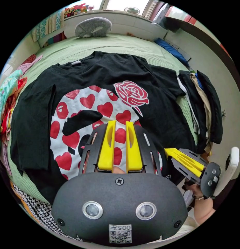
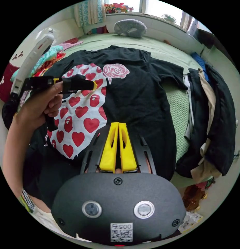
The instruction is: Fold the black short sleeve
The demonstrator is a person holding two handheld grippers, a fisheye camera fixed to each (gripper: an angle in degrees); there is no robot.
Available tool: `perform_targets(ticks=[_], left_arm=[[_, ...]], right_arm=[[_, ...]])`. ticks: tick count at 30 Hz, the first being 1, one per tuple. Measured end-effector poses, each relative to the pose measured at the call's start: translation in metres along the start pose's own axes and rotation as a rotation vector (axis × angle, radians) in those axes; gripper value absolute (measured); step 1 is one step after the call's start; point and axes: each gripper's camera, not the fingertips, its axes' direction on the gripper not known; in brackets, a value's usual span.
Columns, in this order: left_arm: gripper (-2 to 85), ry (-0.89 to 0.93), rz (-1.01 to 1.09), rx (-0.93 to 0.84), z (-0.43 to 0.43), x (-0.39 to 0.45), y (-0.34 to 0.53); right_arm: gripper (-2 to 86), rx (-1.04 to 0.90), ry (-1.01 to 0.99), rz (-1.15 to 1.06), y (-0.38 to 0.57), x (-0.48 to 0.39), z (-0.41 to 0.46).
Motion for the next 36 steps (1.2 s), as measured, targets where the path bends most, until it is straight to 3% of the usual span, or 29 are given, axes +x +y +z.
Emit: perform_targets(ticks=[2, 4, 6, 13, 19, 22, 27, 36], left_arm=[[7.6, 0.005, -0.009, -0.001, 0.003, 0.002, -0.003], [7.6, 0.011, -0.009, -0.027, 0.007, 0.004, -0.009], [7.6, 0.006, 0.018, -0.051, 0.009, 0.006, -0.014], [7.4, 0.048, 0.007, -0.082, 0.014, 0.003, -0.027], [3.1, 0.106, 0.026, -0.164, 0.011, -0.007, -0.042], [0.7, 0.245, -0.007, -0.149, 0.004, -0.025, -0.048], [0.0, 0.267, -0.026, -0.051, -0.022, -0.041, -0.05], [-0.1, 0.225, -0.028, 0.013, -0.042, -0.049, -0.036]], right_arm=[[-0.9, 0.081, -0.017, 0.003, -0.003, 0.019, -0.02], [0.0, 0.249, 0.1, 0.058, -0.017, 0.049, -0.055], [2.4, 0.281, 0.153, 0.066, -0.04, 0.074, -0.07], [7.7, 0.112, 0.105, 0.276, -0.141, 0.181, -0.041], [7.2, 0.044, 0.103, 0.474, -0.173, 0.225, -0.003], [6.4, -0.01, 0.1, 0.523, -0.177, 0.239, 0.016], [2.0, -0.011, 0.082, 0.536, -0.175, 0.241, 0.021], [-1.1, 0.218, 0.213, 0.467, -0.181, 0.197, -0.059]])
